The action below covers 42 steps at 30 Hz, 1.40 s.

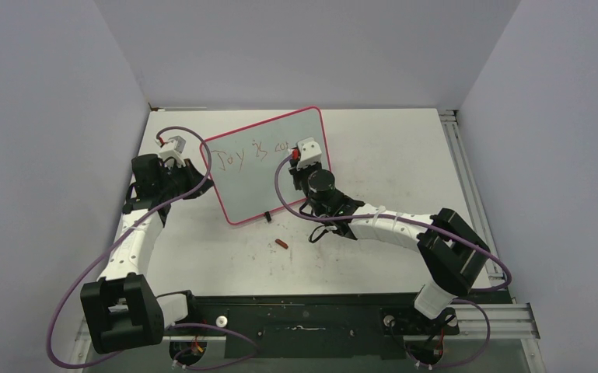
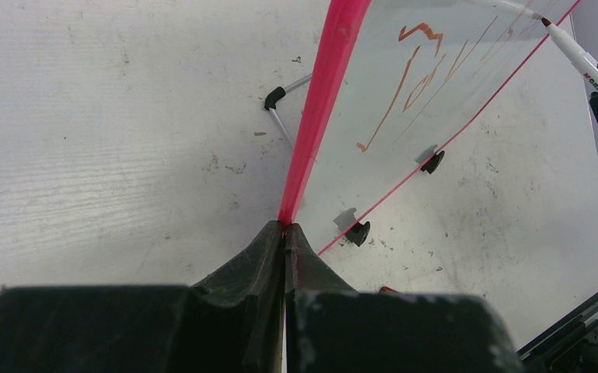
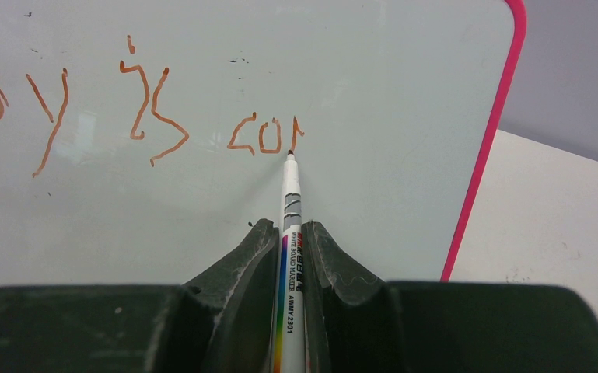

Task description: Write a sentence on the whiteboard

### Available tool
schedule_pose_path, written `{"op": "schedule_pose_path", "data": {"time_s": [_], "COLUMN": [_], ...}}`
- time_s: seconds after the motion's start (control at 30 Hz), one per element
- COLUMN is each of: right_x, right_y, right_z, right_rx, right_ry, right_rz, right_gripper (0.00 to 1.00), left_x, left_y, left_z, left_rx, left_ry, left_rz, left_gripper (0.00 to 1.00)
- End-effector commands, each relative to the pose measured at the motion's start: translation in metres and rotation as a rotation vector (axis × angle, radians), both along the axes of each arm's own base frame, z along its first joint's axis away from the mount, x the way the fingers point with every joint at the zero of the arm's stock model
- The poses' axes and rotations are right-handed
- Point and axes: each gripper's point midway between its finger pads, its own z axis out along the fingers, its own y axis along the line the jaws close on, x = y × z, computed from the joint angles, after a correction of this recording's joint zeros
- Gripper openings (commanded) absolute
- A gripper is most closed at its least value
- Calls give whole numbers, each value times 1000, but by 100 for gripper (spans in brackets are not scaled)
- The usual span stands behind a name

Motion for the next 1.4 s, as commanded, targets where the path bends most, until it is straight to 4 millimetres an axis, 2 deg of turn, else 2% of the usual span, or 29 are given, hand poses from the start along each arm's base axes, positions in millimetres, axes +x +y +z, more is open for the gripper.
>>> {"op": "schedule_pose_path", "data": {"time_s": [0.0,0.7,1.13,1.37], "right_x": [6,16,23,25], "right_y": [4,7,4,-1], "right_z": [20,37,39,34], "right_rx": [55,51,47,40], "right_ry": [-47,-100,-111,-98], "right_rz": [-25,-39,-48,-72], "right_gripper": [5,5,5,5], "left_x": [5,5,5,5], "left_y": [-6,-7,-6,-6], "left_z": [22,21,22,22], "left_rx": [7,9,12,12], "left_ry": [-69,-69,-70,-69], "left_rz": [-35,-38,-37,-35], "left_gripper": [0,0,0,0]}}
